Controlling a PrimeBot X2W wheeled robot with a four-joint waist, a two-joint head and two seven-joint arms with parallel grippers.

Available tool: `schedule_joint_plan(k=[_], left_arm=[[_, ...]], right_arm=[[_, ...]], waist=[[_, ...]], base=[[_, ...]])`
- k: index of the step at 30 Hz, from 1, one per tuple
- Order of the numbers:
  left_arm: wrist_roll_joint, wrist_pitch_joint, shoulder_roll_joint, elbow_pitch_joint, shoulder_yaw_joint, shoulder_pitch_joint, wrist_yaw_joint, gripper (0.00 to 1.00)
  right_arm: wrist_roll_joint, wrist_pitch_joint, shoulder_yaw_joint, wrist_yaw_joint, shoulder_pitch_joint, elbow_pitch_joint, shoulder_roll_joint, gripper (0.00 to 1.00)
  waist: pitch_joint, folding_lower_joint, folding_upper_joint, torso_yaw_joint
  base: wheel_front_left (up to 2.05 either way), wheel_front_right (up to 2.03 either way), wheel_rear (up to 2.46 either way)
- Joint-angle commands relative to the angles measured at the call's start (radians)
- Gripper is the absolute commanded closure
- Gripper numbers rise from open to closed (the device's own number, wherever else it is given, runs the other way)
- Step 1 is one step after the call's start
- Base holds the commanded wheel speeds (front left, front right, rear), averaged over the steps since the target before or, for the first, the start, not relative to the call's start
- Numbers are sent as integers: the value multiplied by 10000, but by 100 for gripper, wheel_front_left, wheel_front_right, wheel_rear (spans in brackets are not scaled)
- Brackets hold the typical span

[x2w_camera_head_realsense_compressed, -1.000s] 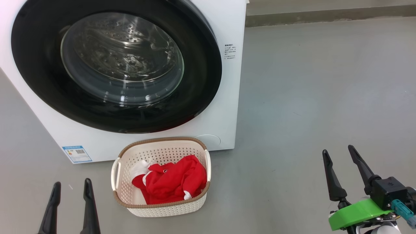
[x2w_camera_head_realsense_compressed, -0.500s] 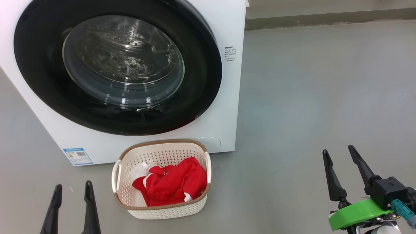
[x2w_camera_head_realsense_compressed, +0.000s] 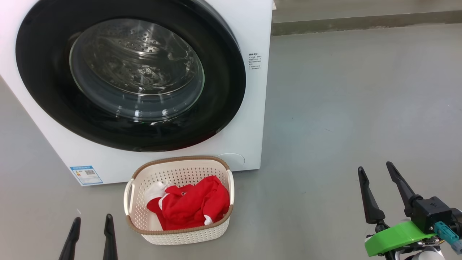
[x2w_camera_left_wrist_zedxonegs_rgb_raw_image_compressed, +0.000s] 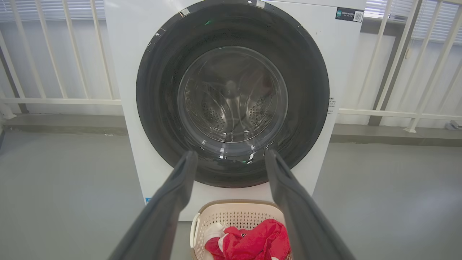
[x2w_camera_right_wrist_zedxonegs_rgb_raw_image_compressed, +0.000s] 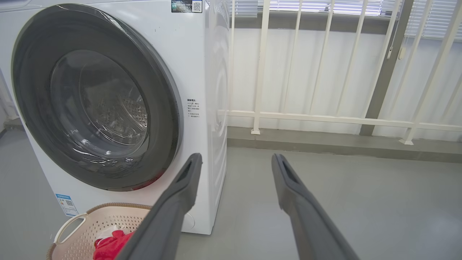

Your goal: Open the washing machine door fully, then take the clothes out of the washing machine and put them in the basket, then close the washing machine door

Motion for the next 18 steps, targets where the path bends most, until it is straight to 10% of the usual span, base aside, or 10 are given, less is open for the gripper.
schedule_joint_plan(k=[1,8,9,18], left_arm=[[96,26,157,-205,261,-237,67,0],[219,53,337,-215,28,-261,-68,0],[105,123,211,64,-264,0,-27,100],[-445,285,3,781,-260,-118,-66,100]], right_arm=[[17,-55,207,-36,-287,-211,-83,0],[39,-55,212,-36,-296,-188,-83,0],[1,2,6,2,5,58,4,100],[548,187,-5,0,185,675,176,100]], waist=[[7,0,0,1],[21,0,0,12],[21,0,0,11],[29,12,0,25]], base=[[0,0,0],[0,0,0],[0,0,0],[0,0,0]])
